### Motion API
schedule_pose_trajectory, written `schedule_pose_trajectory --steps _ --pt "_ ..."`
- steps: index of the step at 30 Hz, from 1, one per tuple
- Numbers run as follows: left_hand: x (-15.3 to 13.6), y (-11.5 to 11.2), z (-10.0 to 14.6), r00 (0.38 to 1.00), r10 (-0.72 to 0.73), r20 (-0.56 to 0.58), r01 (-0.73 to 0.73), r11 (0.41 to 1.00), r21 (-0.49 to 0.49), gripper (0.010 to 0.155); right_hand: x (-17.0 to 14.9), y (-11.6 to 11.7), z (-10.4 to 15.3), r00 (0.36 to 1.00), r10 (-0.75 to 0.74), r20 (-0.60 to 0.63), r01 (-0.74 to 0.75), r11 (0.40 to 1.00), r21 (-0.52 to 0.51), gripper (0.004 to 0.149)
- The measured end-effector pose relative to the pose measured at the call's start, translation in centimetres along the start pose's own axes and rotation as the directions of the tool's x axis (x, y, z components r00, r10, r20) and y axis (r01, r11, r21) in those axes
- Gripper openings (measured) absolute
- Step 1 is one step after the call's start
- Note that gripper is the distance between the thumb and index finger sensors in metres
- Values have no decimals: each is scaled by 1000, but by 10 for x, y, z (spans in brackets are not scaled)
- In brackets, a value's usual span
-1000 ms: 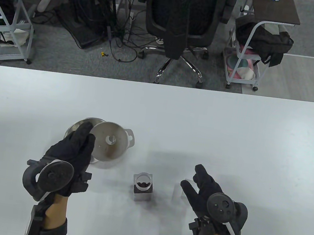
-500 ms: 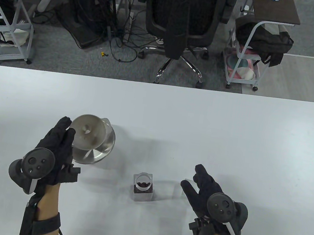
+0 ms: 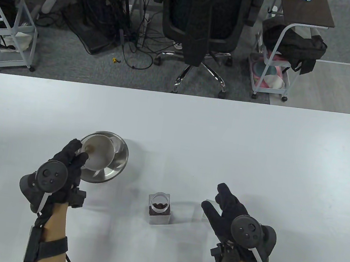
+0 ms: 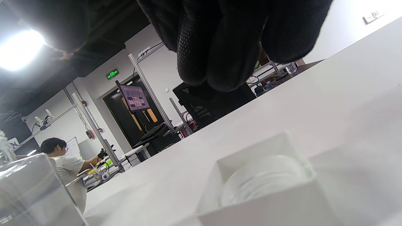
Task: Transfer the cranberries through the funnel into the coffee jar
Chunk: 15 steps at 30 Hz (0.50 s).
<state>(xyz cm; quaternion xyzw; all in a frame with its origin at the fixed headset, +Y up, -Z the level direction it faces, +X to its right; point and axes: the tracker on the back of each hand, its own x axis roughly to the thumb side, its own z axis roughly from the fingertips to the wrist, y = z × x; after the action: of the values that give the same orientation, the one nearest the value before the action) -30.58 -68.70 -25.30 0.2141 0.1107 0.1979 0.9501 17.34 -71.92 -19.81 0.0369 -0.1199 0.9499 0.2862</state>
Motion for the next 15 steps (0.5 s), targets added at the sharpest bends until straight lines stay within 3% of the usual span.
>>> schedule_pose_trajectory --steps 15 --pt "4 -20 2 995 -90 47 95 990 -103 57 0 0 0 1000 -1 1 1 1000 -2 77"
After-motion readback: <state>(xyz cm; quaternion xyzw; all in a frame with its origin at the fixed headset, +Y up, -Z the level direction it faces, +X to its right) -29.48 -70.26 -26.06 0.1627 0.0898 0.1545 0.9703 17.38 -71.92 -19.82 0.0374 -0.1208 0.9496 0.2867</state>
